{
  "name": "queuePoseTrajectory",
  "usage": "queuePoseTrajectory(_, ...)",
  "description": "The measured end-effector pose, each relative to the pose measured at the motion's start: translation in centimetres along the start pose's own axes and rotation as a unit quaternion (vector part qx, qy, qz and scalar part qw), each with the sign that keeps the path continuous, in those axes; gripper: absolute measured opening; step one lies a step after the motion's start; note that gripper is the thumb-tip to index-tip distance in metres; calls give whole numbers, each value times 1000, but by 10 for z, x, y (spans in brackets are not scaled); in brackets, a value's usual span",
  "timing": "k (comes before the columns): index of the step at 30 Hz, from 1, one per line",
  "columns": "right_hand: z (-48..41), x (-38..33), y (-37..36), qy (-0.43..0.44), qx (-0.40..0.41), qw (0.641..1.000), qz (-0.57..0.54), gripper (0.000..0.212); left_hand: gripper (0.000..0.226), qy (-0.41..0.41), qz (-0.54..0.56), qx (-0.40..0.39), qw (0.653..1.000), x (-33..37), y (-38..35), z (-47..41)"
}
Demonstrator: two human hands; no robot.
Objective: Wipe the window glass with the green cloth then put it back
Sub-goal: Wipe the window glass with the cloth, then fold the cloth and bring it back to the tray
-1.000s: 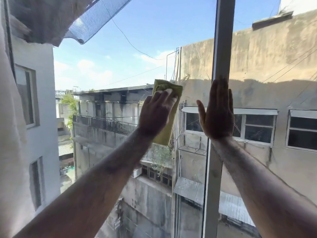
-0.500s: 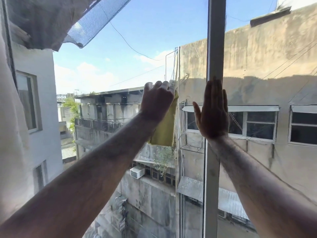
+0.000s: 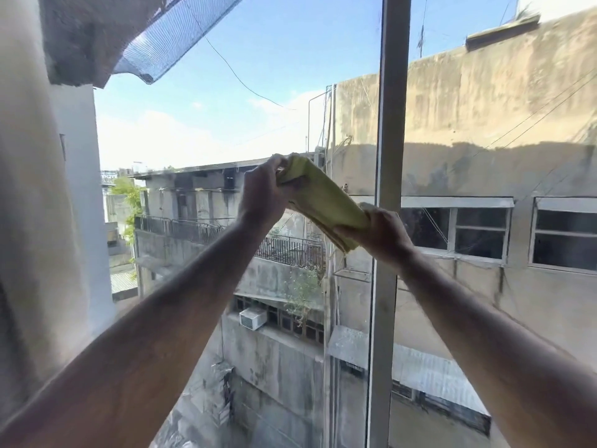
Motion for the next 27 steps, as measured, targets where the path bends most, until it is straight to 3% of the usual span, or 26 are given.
queuePoseTrajectory(2,5,4,3,-59,-1,993,-107,18,45,52,44,32,997,-9,11,10)
queuePoseTrajectory(5,19,2,13,-139,-14,921,-364,15,55,146,97,52,983,-32,25,35)
queuePoseTrajectory(7,30,-3,12,-172,-49,886,-427,10,58,208,136,49,967,-51,31,60)
queuePoseTrajectory(11,65,-12,-15,-234,-118,856,-445,10,61,280,172,42,944,-78,34,119)
queuePoseTrajectory(16,135,-11,-71,-294,-165,834,-436,6,24,387,243,19,890,-121,37,210)
queuePoseTrajectory(21,227,-6,-147,-331,-213,832,-390,7,24,498,216,20,840,-167,30,319)
queuePoseTrajectory(27,389,10,-231,-410,-292,780,-373,4,24,617,207,-18,759,-208,36,488)
Point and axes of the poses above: each hand's wrist, its own z-axis away from the middle knuckle, its own y-axis out of the back of the hand, x = y × z, the point moved 1 cm from there along -z, towards the middle knuckle, and after that the axes turned 15 degrees about z, right-handed, at the moved point
